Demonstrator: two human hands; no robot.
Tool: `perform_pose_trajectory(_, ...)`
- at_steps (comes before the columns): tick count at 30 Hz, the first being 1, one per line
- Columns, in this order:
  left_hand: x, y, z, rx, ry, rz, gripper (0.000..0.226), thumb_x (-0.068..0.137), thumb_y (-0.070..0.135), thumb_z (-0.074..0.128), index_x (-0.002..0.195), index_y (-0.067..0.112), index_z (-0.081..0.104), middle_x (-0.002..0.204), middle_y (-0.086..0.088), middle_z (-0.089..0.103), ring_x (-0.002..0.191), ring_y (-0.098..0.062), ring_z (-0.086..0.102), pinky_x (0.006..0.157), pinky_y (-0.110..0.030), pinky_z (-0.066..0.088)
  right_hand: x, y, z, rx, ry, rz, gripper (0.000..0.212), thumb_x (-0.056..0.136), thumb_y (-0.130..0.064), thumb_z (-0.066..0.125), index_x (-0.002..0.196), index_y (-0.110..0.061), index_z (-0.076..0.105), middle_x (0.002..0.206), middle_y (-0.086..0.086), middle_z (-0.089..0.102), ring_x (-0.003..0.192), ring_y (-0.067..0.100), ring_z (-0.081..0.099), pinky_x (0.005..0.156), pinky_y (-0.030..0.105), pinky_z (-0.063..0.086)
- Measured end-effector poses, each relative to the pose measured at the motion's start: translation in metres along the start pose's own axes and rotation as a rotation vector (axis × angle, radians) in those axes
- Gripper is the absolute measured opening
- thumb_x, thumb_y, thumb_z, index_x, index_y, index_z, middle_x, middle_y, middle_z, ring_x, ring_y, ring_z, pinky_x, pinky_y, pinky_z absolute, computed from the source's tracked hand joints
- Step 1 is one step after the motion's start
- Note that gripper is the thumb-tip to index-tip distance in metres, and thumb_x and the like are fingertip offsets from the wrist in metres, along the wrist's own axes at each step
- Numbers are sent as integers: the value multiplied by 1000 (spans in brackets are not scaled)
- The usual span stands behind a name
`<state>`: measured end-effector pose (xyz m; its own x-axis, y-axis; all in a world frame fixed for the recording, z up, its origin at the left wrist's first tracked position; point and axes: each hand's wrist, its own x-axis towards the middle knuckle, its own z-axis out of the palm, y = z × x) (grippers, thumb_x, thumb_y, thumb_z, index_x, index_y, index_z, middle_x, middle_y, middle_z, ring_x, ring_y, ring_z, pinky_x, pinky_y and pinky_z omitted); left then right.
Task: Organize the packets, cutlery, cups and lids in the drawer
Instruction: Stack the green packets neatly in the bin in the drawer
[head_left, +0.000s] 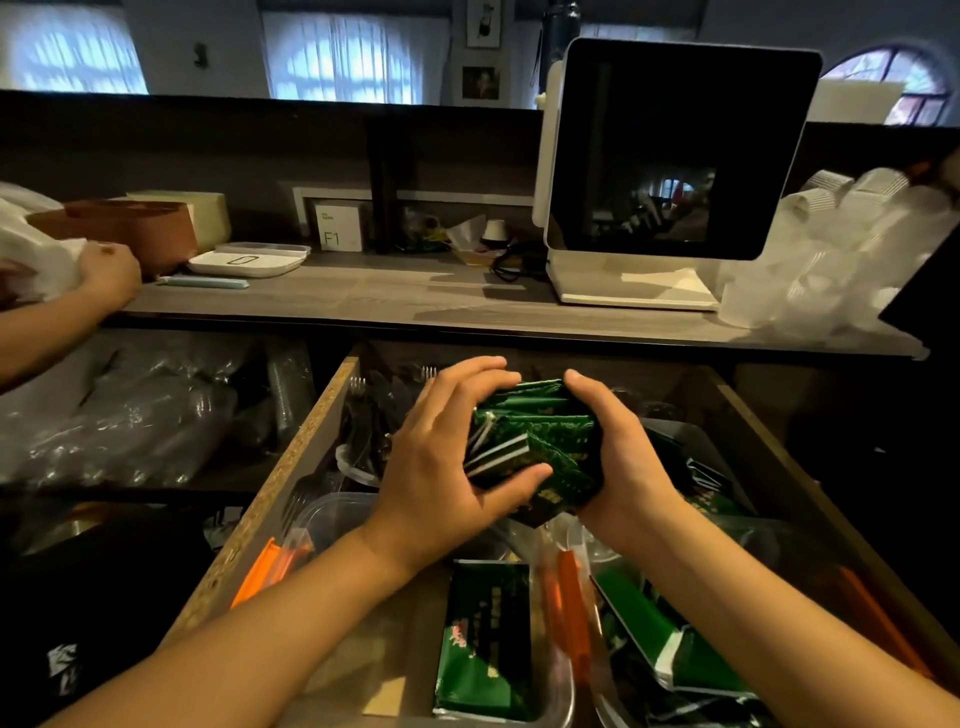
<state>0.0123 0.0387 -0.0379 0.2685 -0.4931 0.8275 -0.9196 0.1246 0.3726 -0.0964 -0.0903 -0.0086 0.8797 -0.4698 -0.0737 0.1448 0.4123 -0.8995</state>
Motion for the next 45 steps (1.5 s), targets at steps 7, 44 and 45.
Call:
perform_pose_trajectory(7,-3,1,-2,-23,56,77,56,89,49,65,135,25,48,137,7,47,126,-15,53,100,-43,51,-1,8,3,159,2,170,58,81,-59,60,114,-12,72,113,17,71,100,33,69,88,44,53)
perform_pose_trajectory(44,16,20,-4,-1323,38,-1222,59,87,56,55,121,10,69,120,-18,71,112,-32,66,98,-44,50,10,34,6,-978,66,-863,108,71,-37,82,149,-47,8,138,-22,31,134,-1,34,107,28,41)
perform_pose_trajectory(45,15,17,-6,-1312,43,-1257,58,87,57,58,118,10,71,117,-19,71,106,-33,68,93,-46,52,10,35,6,-1049,-9,-818,107,69,-42,81,148,-48,9,139,-19,30,132,0,35,106,27,41)
